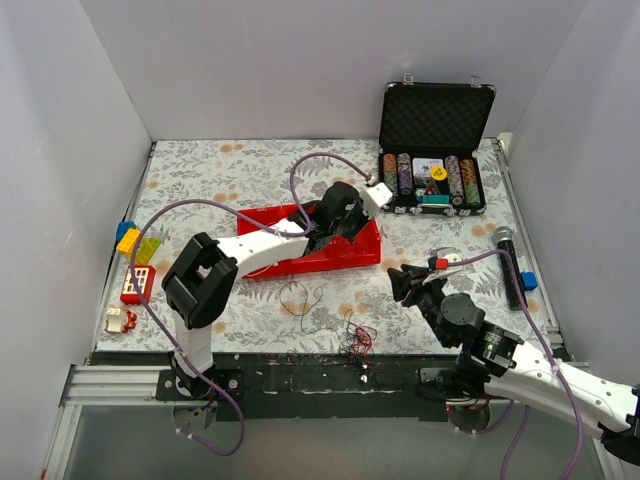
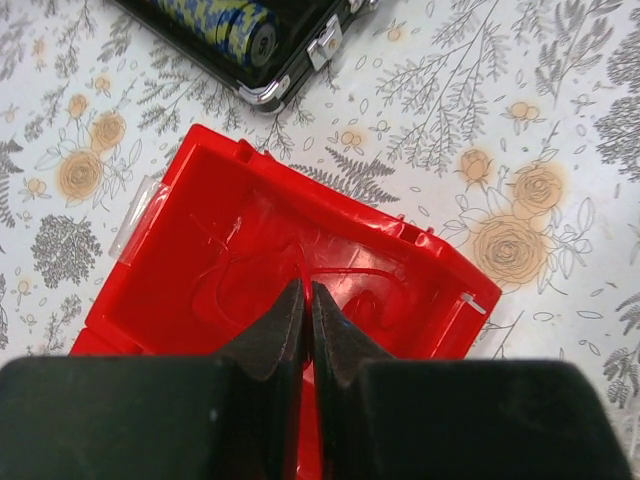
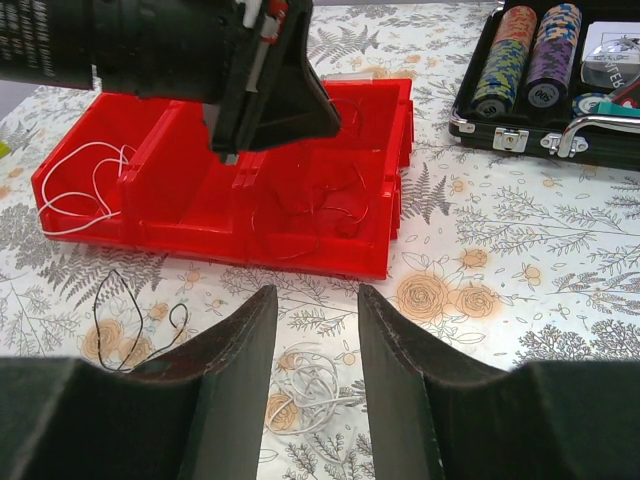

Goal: Untangle the cables

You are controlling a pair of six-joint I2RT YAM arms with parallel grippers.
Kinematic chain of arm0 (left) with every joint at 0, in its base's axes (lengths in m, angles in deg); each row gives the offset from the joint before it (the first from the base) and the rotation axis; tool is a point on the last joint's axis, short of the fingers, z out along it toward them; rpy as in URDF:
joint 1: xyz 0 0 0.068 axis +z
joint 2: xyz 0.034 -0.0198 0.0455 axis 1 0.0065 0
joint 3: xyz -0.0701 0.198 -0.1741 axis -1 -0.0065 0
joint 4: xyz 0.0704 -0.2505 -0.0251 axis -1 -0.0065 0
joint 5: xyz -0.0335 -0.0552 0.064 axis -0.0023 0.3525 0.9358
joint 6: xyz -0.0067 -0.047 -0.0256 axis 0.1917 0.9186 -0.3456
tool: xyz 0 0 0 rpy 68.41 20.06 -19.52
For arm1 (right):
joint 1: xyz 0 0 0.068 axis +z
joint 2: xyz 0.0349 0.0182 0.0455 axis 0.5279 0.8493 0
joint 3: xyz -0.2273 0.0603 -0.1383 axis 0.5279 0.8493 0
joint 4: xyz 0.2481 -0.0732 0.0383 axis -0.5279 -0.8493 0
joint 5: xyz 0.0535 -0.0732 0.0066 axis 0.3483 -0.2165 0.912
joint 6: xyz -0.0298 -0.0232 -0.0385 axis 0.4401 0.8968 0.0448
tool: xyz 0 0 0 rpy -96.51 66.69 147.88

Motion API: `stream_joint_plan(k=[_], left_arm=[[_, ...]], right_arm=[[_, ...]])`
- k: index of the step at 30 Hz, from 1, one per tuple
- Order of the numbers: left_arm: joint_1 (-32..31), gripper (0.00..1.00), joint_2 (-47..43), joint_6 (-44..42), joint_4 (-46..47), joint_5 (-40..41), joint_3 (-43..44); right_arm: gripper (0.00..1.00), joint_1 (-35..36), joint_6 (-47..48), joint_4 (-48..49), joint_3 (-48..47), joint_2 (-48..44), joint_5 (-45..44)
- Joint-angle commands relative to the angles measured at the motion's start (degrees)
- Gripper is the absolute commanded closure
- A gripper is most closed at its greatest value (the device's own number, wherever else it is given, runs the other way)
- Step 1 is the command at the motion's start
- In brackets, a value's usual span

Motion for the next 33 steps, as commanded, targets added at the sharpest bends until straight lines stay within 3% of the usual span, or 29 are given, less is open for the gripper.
stream_joint_plan(k=[1, 3, 5, 6, 11, 16, 20, 24, 27, 29, 33], left_arm=[[0.0, 0.92, 1.1, 0.0, -6.0, 2.4, 5.0], [-0.1, 0.81, 1.6, 0.2, -7.9, 2.8, 6.1], [0.0, 0.5, 1.7, 0.1, -9.2, 2.7, 7.1], [0.1, 0.41, 1.4, 0.0, -9.6, 2.7, 7.5], [0.6, 0.12, -2.1, 0.2, -11.2, 0.0, 9.2], [0.6, 0.1, -10.8, -3.3, -15.7, -11.4, 6.3], [0.3, 0.1, -22.0, -10.7, -19.4, -27.3, -5.9], [-1.3, 0.17, -28.2, -14.0, -22.7, -36.8, -15.6], [-3.1, 0.36, -29.6, -17.7, -22.3, -38.4, -22.2], [-3.9, 0.51, -29.6, -18.0, -17.3, -36.3, -25.8], [-3.9, 0.47, -25.7, -12.4, -3.9, -31.6, -27.0]], right_arm=[[0.54, -0.2, -0.6, 1.1, -2.8, -0.3, -0.7], [0.54, -0.3, -0.6, 0.7, -3.0, 0.0, -0.8], [0.54, -0.2, -0.8, 0.5, -3.1, 0.1, -0.6], [0.54, -0.3, -0.8, 0.5, -3.1, 0.1, -0.5], [0.51, -0.2, -1.3, 0.4, -3.2, 0.4, -0.1], [0.51, -0.3, -1.9, -1.6, -3.6, -0.4, 0.0], [0.5, -0.3, -2.4, -2.4, -2.5, -2.6, 0.2], [0.51, -0.3, -3.1, -3.0, -2.1, -3.7, 1.1], [0.52, -0.3, -3.4, -3.9, -2.0, -3.7, 1.9], [0.52, -0.2, -4.1, -4.4, -1.5, -3.4, 2.3], [0.53, -0.2, -6.8, -6.0, -0.6, -3.4, 1.7]])
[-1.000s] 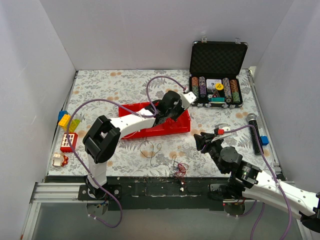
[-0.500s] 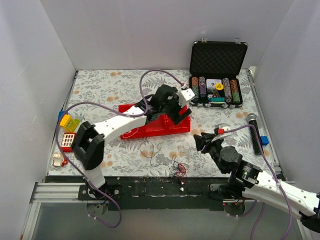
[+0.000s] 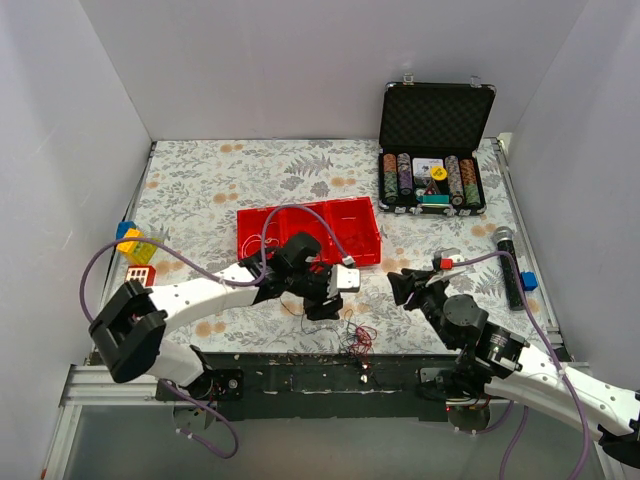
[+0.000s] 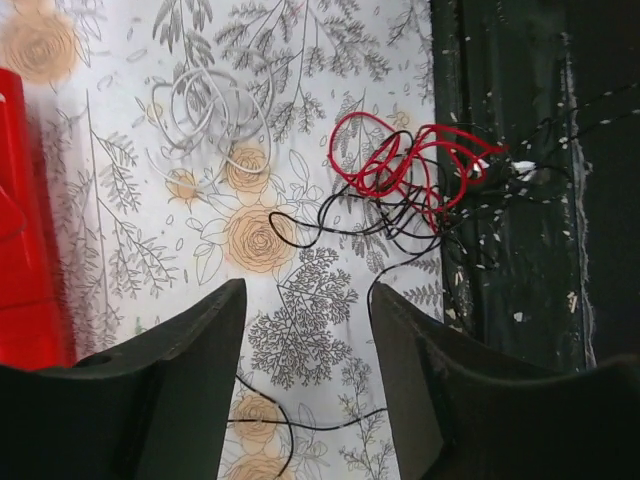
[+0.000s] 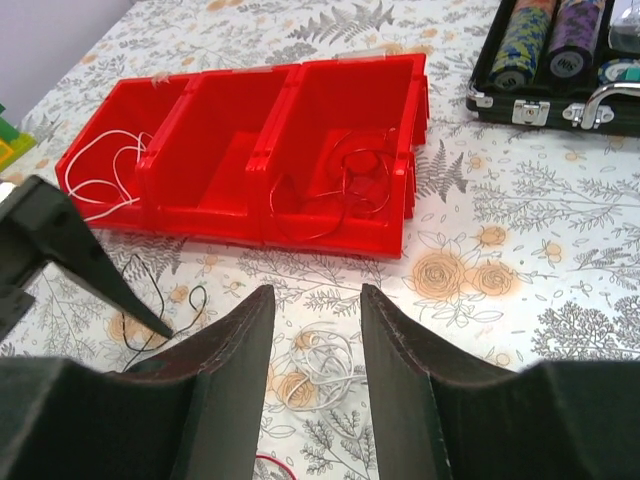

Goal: Untangle the cables

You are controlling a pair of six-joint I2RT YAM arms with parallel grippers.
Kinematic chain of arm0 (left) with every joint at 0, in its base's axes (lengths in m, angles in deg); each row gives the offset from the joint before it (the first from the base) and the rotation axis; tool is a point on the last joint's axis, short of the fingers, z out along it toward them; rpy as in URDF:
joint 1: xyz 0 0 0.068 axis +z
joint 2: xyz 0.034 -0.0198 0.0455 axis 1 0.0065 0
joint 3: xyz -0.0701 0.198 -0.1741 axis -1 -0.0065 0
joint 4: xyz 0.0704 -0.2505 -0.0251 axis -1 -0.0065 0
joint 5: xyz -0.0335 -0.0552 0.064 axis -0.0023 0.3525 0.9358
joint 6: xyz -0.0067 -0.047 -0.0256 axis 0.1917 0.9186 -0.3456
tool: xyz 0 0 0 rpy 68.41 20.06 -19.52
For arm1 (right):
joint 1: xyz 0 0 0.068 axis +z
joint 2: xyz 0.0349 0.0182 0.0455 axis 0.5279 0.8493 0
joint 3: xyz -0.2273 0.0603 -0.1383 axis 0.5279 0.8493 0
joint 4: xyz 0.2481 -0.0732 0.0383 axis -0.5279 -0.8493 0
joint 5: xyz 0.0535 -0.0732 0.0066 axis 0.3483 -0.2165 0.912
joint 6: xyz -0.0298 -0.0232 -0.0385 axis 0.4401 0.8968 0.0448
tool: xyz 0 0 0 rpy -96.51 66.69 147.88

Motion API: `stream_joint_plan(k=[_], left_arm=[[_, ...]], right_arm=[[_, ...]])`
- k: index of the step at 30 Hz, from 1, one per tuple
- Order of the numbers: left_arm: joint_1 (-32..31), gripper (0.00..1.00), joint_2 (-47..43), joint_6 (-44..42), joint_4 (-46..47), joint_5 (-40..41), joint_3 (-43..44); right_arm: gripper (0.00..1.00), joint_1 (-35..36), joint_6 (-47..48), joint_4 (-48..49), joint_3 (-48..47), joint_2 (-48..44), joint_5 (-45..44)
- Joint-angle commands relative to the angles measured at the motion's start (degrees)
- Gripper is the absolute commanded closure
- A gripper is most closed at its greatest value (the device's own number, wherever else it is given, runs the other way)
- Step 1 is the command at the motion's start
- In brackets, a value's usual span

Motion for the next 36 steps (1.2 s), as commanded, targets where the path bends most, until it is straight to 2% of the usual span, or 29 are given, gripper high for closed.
stream_joint_plan(k=[1, 9, 18, 20, 21, 25, 27, 28, 36], left_arm=[[0.1, 0.47, 4.0, 3.8, 14.2, 2.4, 1.6], [0.4, 0.42, 17.6, 9.5, 17.4, -2.8, 11.2], [0.4, 0.41, 28.2, 8.4, 16.6, -2.6, 17.3], [0.4, 0.47, 30.0, 7.3, 14.5, -3.5, 19.8], [0.4, 0.53, 30.5, 7.2, 13.6, -3.6, 20.3], [0.4, 0.87, 29.5, 7.2, 13.6, -3.8, 20.9], [0.4, 0.97, 27.6, 8.6, 13.4, -3.7, 21.4], [0.4, 1.0, 26.5, 9.0, 12.3, -4.0, 22.0], [0.3, 1.0, 10.0, 11.2, 5.0, -5.6, 23.8]], right_arm=[[0.52, -0.3, -3.5, -0.6, 0.5, -0.8, -0.5], [0.52, -0.3, -3.9, -5.5, -0.7, -4.7, -2.4], [0.53, -0.3, -2.8, -6.1, -1.7, -6.1, -3.1], [0.53, -0.3, -2.6, -5.8, -1.8, -5.9, -3.2], [0.53, -0.3, -2.2, -5.7, -2.0, -5.8, -3.3], [0.53, -0.3, -1.1, -5.2, -2.6, -5.2, -3.5], [0.54, -0.2, -0.7, -5.0, -2.7, -5.0, -3.9], [0.53, -0.3, -0.6, -5.0, -2.8, -4.8, -3.9], [0.53, -0.2, 2.4, -5.0, -5.1, -5.5, -6.0]])
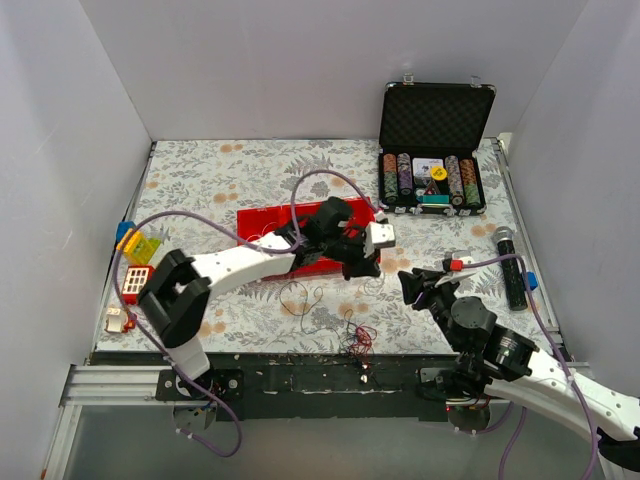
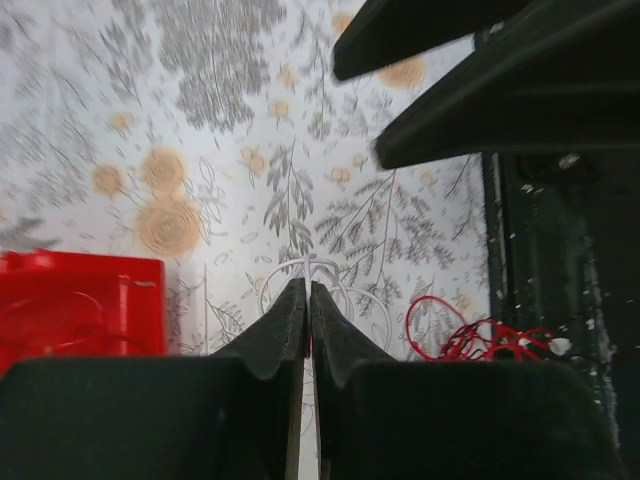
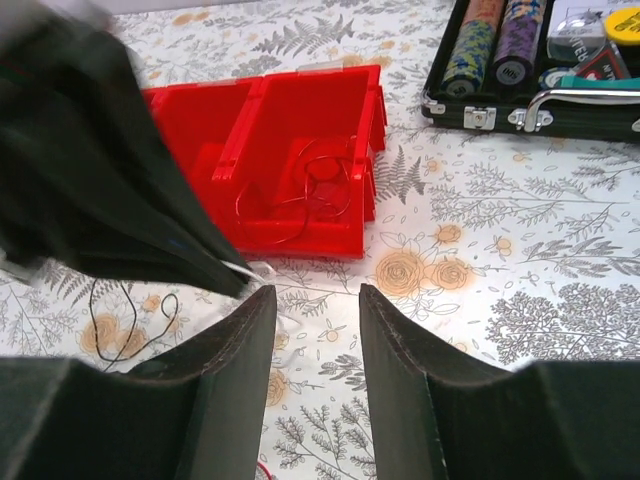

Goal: Untangle the cables

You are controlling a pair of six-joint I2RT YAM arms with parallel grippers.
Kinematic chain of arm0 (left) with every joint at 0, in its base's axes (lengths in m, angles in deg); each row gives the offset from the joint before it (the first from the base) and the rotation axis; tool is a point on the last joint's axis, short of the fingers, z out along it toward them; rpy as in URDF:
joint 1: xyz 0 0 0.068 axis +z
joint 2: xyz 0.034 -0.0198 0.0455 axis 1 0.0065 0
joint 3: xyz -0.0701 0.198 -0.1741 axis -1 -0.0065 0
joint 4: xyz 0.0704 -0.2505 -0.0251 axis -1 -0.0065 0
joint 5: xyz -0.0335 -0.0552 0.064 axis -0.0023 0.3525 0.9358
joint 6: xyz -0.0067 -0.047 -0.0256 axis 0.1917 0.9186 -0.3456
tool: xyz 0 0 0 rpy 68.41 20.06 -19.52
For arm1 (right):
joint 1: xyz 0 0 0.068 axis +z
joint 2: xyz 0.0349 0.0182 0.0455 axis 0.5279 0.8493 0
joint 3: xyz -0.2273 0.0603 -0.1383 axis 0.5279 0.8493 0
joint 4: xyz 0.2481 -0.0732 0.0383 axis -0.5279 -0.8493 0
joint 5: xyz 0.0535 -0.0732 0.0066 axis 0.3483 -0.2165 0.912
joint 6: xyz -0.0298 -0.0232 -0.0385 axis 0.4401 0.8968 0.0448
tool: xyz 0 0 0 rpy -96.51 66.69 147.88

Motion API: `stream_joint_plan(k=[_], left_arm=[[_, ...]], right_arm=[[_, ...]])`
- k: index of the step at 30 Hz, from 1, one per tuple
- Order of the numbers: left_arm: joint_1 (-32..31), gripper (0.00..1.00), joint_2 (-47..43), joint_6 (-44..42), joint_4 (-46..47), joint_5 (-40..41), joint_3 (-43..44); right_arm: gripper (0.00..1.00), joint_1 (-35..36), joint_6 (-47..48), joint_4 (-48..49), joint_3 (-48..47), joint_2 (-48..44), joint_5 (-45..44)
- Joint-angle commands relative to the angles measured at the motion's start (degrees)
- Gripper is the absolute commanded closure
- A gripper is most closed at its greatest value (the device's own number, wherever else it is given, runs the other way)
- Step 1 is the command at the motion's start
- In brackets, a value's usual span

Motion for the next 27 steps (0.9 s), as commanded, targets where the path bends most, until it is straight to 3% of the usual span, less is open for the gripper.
stream_joint_plan(k=[1, 7, 14, 16, 18, 22, 27], left_arm=[[0.0, 1.0, -14.3, 2.3, -3.5, -2.9, 3.9], [-0.1, 1.0, -20.4, 3.2, -5.3, -2.5, 3.0], [2.5, 1.0, -29.1, 5.5, -4.5, 12.1, -0.3], [5.7, 1.0, -32.1, 8.0, -2.6, 19.3, -2.9], [13.8, 1.0, -34.7, 12.5, -1.7, 22.0, -5.0], [26.7, 1.0, -36.1, 14.6, -3.8, 18.4, -8.1], [30.5, 1.0, -38.6, 10.9, -0.4, 18.5, -16.8]], right_arm=[[0.52, -0.3, 3.5, 3.3, -4.6, -0.9, -1.3], [0.41, -0.3, 9.9, 12.8, -7.7, 1.4, 8.3], [0.41, -0.3, 10.0, 11.6, -11.5, 6.0, 9.8], [0.41, -0.2, 9.6, 11.3, -11.2, 5.6, 9.6], [0.41, -0.3, 9.5, 11.3, -10.7, 5.0, 9.3], [0.41, -0.3, 9.6, 10.5, -10.5, 5.1, 8.4], [0.41, -0.3, 9.4, 10.3, -10.6, 6.2, 8.1]])
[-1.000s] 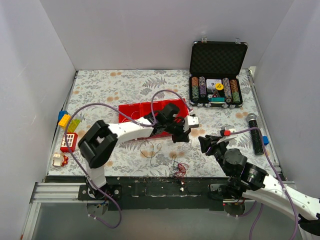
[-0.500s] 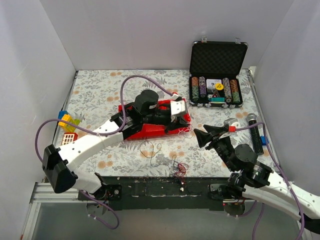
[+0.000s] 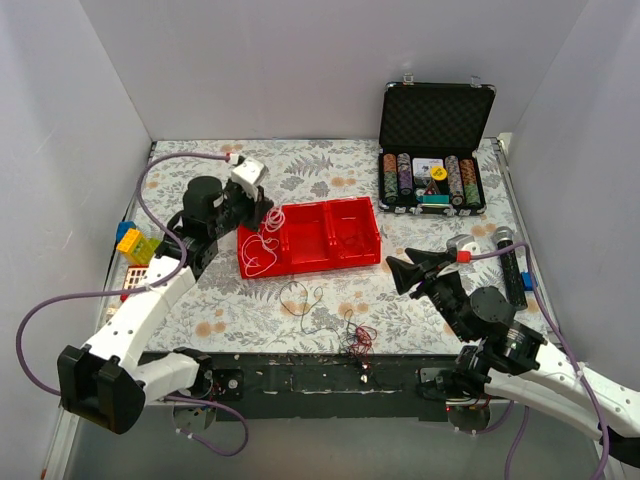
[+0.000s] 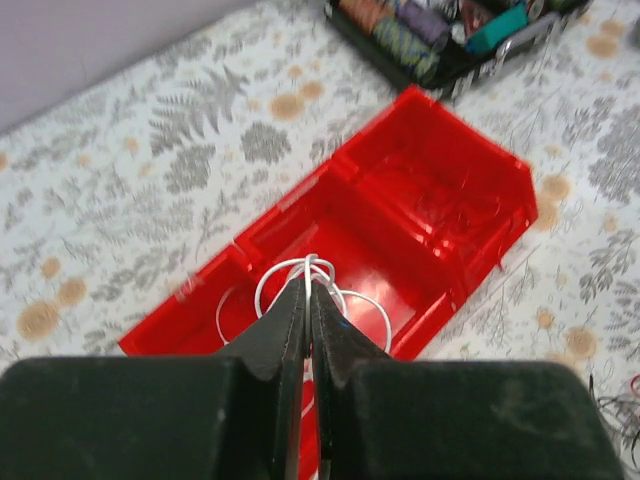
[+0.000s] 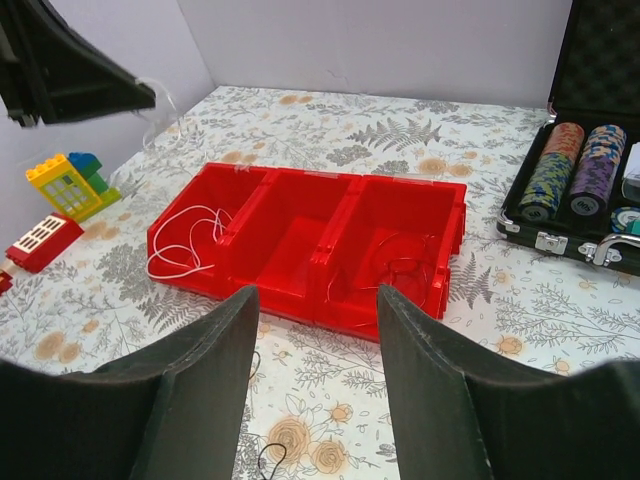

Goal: Untangle the cables

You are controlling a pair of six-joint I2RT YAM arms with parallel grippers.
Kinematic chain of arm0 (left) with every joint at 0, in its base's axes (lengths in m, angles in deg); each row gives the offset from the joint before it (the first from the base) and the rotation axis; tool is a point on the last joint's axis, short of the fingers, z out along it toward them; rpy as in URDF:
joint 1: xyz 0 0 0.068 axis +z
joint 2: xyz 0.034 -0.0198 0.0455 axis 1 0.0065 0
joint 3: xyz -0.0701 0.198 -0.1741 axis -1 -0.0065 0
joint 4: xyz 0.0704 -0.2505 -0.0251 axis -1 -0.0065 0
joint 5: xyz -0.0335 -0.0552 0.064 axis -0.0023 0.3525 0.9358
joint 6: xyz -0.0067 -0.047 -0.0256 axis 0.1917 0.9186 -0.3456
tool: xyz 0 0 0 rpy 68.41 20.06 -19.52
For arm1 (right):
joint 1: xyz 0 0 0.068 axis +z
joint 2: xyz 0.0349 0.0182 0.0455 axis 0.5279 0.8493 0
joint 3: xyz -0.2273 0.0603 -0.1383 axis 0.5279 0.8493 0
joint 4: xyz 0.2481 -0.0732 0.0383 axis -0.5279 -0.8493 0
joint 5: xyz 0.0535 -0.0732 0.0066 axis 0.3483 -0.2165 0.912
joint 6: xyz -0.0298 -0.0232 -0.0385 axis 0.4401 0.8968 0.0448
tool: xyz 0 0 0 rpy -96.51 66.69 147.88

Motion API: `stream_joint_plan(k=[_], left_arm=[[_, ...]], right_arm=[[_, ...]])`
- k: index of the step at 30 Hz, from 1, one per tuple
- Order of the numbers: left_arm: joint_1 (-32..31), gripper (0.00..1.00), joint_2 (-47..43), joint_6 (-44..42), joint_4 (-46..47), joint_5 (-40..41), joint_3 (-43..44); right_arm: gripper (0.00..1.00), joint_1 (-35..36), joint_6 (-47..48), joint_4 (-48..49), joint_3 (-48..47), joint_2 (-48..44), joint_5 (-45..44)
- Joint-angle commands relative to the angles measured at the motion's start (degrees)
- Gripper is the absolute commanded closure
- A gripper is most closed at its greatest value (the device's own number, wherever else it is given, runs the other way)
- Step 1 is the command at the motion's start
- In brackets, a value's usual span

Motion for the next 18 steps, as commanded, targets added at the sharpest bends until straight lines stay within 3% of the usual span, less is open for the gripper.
stream_joint_plan(k=[1, 8, 14, 15, 17, 18], left_arm=[[1.2, 1.0, -1.7, -1.6, 1.1, -0.1, -6.5], [6.3, 1.0, 3.0, -1.0, 8.8, 4.6, -11.1], [7.7, 1.0, 7.7, -2.2, 10.6, 2.0, -11.4], [7.8, 0.96, 8.6, -2.6, 10.2, 1.1, -11.3], [7.8, 0.72, 10.1, -3.5, 8.7, 1.4, -10.8], [7.8, 0.68, 10.7, -4.1, 8.2, 2.0, -10.6]], right_arm=[[0.41, -0.2, 0.6, 1.0, -1.4, 0.8, -1.0], [0.41, -0.2, -0.6, -0.1, -1.2, 0.3, -0.8], [0.41, -0.2, -0.8, -0.7, -0.4, -1.0, -1.2], [0.41, -0.2, -0.9, -0.8, -0.4, -0.8, -1.3], [0.41, -0.2, -1.2, -1.1, -0.5, -0.5, -1.6], [0.41, -0.1, -1.2, -1.3, -0.5, -0.5, -1.8]])
